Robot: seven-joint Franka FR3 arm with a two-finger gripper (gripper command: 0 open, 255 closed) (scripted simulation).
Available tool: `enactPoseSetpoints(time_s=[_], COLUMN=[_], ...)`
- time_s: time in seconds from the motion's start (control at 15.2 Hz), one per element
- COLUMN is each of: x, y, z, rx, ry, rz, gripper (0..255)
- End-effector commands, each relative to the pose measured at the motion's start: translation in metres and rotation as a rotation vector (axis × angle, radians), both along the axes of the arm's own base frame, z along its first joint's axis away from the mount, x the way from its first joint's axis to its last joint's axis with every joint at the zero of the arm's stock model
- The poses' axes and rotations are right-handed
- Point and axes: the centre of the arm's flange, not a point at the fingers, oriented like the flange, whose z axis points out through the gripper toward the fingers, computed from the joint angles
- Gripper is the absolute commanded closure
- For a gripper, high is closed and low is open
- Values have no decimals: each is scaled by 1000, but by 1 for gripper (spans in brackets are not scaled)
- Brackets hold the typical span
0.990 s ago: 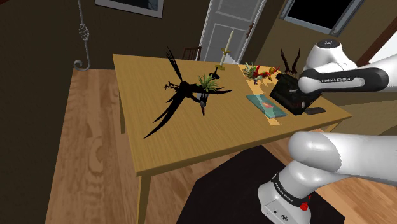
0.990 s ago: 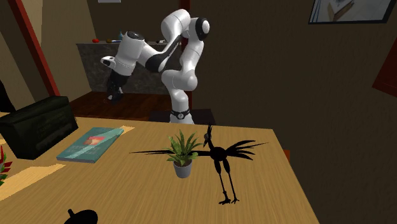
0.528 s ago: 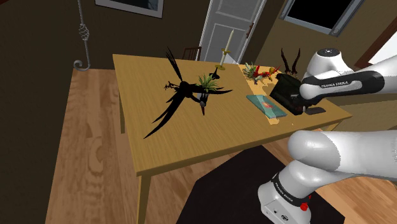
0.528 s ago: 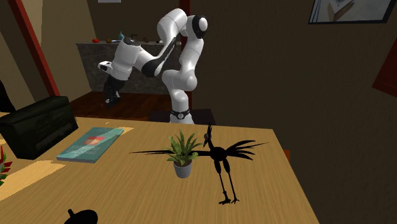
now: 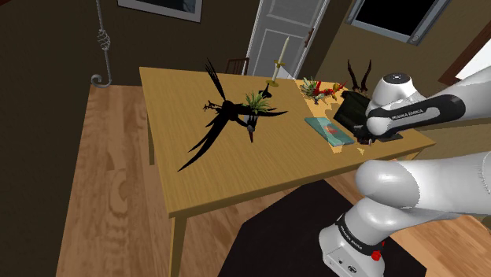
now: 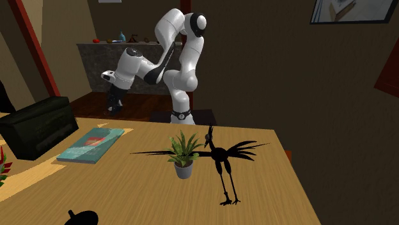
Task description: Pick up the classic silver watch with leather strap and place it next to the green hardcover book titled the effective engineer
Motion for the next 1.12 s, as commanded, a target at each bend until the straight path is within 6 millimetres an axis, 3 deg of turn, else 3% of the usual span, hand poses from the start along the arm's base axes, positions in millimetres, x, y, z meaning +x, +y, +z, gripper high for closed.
enactPoseSetpoints(time_s=[0.0, 0.4, 0.86, 0.92, 1.06], x=[1, 1, 1, 1, 1], y=[0, 0, 0, 0, 0], z=[-11, -41, -41, -41, -41], rx=[0, 0, 0, 0, 0], ry=[-1, -1, -1, -1, -1], rz=[0, 0, 0, 0, 0], gripper=[255, 255, 255, 0, 0])
